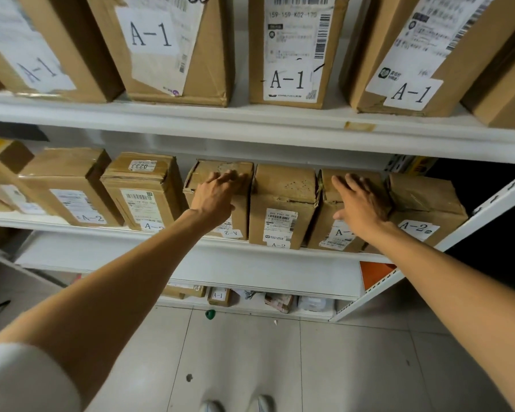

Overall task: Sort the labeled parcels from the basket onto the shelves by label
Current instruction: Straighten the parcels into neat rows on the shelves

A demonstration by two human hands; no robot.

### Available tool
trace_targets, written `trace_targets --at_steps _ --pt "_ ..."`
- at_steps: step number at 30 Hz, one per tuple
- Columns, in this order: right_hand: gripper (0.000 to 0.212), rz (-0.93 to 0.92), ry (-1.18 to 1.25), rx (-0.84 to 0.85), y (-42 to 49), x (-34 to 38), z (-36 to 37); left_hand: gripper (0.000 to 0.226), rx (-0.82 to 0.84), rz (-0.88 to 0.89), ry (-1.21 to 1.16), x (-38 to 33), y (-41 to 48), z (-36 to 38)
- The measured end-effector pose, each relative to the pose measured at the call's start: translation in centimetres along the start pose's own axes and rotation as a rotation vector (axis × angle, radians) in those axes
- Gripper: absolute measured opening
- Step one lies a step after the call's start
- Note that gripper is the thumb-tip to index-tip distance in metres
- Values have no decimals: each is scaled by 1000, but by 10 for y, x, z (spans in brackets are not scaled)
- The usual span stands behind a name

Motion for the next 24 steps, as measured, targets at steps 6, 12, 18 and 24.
trace_targets --at_steps 6,12,18,24 --pt "91 41 46 -3 -1 9 -1 84 45 12 -18 2 -5 0" --pt "103 -208 -237 -81 -10 58 -15 83 31 38 -149 17 -15 -14" --pt "69 -458 -223 -198 -26 166 2 72 12 15 -150 89 -43 -32" --pt "48 -509 -130 -181 -19 280 28 76 -27 -114 -20 211 -69 -57"
Point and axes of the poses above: each hand's wrist, its own y-axis towards the middle knuckle, its own z-axis out of the palm, x = y × z, the point moved 3 cm from there along y, towards the middle knuckle, and after that the axes turned 5 degrees about -x, right-handed, at the moved point
